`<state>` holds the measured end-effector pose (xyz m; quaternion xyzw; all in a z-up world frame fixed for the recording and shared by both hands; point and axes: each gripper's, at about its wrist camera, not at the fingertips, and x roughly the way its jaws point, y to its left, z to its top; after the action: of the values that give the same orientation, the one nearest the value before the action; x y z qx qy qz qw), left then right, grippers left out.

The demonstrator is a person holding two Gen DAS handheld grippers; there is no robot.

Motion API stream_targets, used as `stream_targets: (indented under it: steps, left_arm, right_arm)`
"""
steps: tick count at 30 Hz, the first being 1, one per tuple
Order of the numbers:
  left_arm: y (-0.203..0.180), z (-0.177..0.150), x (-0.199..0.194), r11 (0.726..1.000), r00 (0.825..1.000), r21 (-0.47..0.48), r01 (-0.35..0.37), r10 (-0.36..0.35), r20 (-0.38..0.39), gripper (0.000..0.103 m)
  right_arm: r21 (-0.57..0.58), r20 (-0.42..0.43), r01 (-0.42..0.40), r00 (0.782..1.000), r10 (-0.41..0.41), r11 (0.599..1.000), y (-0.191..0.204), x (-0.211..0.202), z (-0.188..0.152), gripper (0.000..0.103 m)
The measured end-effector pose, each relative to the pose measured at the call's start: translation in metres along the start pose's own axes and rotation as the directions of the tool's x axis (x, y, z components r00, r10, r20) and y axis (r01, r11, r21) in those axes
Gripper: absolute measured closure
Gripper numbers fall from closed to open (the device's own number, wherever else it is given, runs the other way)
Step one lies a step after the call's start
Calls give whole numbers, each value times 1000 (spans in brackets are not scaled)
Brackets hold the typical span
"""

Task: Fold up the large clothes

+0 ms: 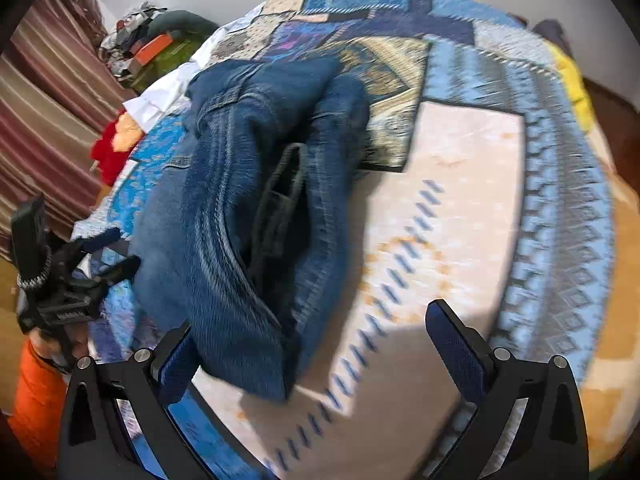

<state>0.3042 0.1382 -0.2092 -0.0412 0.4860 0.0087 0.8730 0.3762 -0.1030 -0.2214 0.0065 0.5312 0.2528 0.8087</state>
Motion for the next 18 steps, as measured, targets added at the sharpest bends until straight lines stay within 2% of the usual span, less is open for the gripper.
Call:
stream_targets:
  steps: [4, 7, 13, 18]
  left_arm:
    - [1, 3, -19, 994, 997, 70, -82, 81, 17, 0]
    - [10, 13, -34, 991, 993, 77, -110, 105, 61, 0]
    - [36, 66, -33, 997, 992, -26, -71, 74, 101, 0]
    - [41, 115, 14, 996, 999, -84, 23, -20, 37, 0]
  right_arm:
    - [13, 16, 31, 999, -31, 999, -3, -27, 1, 1]
    - [-3, 64, 28, 998, -27, 1000, 3, -51, 11, 1]
    - [-29, 148, -57, 987, 60, 998, 27, -66, 60, 1]
    - [-56, 118, -76, 990, 82, 996, 46, -31, 108, 1]
